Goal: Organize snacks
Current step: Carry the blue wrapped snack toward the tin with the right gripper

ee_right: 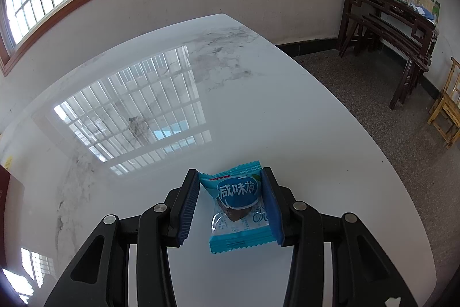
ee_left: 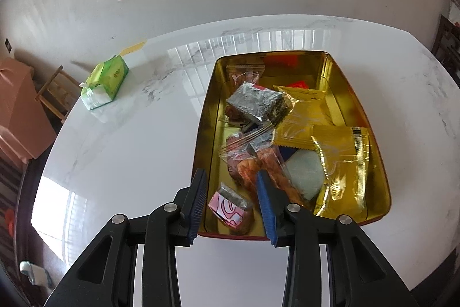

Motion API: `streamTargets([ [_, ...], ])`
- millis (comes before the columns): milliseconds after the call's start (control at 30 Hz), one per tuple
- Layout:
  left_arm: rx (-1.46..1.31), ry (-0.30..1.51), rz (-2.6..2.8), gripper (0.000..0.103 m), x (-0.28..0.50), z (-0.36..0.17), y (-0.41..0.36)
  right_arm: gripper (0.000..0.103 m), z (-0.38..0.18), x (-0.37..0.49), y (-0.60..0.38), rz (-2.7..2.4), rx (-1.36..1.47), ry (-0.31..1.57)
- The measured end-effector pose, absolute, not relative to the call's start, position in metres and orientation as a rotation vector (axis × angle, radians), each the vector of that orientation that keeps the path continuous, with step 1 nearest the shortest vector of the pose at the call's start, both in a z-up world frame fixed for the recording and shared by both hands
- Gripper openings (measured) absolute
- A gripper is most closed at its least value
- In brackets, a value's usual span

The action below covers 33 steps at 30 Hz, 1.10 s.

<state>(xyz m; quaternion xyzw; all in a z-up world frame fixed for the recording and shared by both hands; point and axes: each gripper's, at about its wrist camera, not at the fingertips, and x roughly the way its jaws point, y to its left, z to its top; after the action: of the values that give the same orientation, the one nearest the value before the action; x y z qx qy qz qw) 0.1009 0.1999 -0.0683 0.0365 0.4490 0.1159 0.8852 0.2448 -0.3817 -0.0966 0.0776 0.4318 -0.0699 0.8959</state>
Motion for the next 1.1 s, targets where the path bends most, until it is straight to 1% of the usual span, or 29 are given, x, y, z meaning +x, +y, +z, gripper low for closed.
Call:
streamTargets([
  [267, 0.1, 0.914, 0.231, 0.037, 0.095, -0.06, 0.189, 0.04, -0.096, 0.24, -0.372, -0.106, 0.162, 0.89],
  [600, 0.118, 0.891, 0.216, 0.038, 0.088, -0.051, 0.179, 0.04, -0.096, 0.229, -0.337, -0.022, 0.146, 0.888],
  [900, 0.116, 0.894, 0.211, 0.038, 0.085, -0.052, 0.177, 0.04, -0.093, 0.217, -0.291, 0.091, 0.146, 0.893],
  [1100, 0.117, 0.895, 0.213, 0.039, 0.085, -0.053, 0.177, 0.04, -0.072, 0.21, -0.237, 0.216, 0.114, 0.868],
])
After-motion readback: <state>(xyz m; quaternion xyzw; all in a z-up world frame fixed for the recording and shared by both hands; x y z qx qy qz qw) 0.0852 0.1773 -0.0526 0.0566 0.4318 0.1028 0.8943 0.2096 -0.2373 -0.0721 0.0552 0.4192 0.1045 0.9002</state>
